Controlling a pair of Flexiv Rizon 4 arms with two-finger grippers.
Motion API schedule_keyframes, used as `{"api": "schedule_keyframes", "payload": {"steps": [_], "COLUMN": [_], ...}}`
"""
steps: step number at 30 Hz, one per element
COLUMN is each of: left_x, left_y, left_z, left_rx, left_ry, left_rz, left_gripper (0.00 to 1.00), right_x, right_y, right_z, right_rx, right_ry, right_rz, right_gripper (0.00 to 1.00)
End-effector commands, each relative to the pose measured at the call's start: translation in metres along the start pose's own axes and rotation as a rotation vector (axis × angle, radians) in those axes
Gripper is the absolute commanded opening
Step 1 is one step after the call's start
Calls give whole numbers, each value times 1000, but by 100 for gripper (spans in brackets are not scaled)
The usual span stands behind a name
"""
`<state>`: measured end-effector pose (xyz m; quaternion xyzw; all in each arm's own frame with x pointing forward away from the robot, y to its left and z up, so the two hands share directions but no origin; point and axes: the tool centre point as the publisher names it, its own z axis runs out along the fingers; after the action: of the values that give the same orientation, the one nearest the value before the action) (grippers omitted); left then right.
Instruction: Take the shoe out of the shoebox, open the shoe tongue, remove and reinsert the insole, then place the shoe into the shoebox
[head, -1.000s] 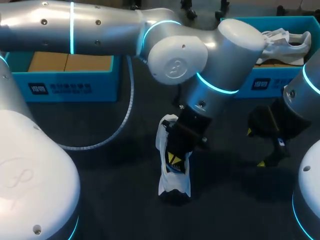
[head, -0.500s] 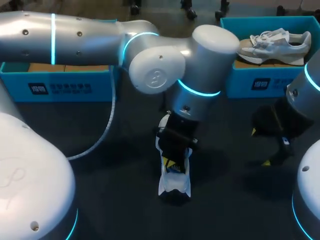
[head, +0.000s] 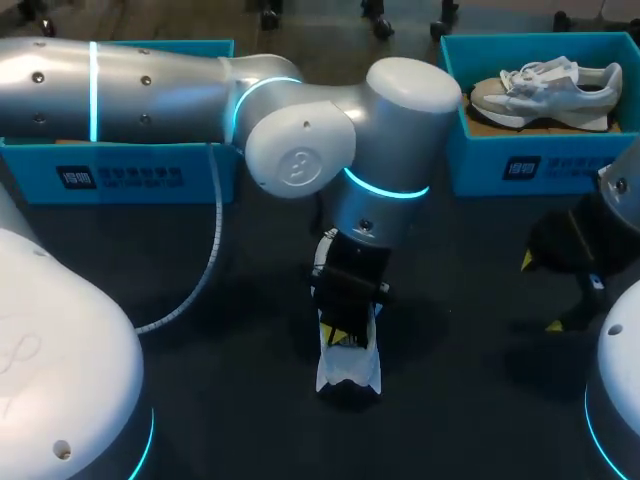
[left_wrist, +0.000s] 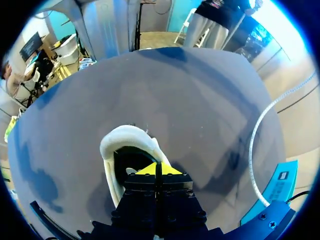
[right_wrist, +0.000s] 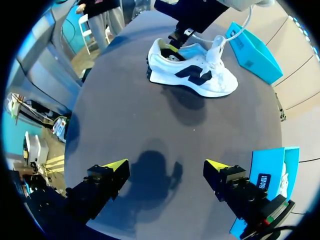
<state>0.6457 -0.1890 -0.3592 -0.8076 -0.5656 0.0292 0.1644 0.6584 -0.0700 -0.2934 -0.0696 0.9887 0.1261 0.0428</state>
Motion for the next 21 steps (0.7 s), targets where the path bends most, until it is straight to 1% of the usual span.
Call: {"api": "schedule_keyframes", "payload": {"steps": [1,7,11,14,16,21], "left_x": [-15,-19,-18,-19,-19,-16], "left_y": [9,17,21,26,26,13], "left_z": [14,30,41,48,47,24], "left_rx": [22,43,29,34,36,-25], "left_ry": [18,22,-35,-62,-72,-101], "left_rz": [-28,-64,-103,-128,-131,-111], "left_gripper": [0,0,0,0,0,0], "right_x": [3,3,3,3,3,3], "right_y": [0,0,0,0,0,0], "right_z": [0,0,0,0,0,0], "right_rx": [2,2,2,2,2,2], "right_ry": [-5,-5,-5,-5,-5,-5], "right_rz": [-1,-1,-1,-1,-1,-1], "right_gripper": [100,100,100,100,100,100]}}
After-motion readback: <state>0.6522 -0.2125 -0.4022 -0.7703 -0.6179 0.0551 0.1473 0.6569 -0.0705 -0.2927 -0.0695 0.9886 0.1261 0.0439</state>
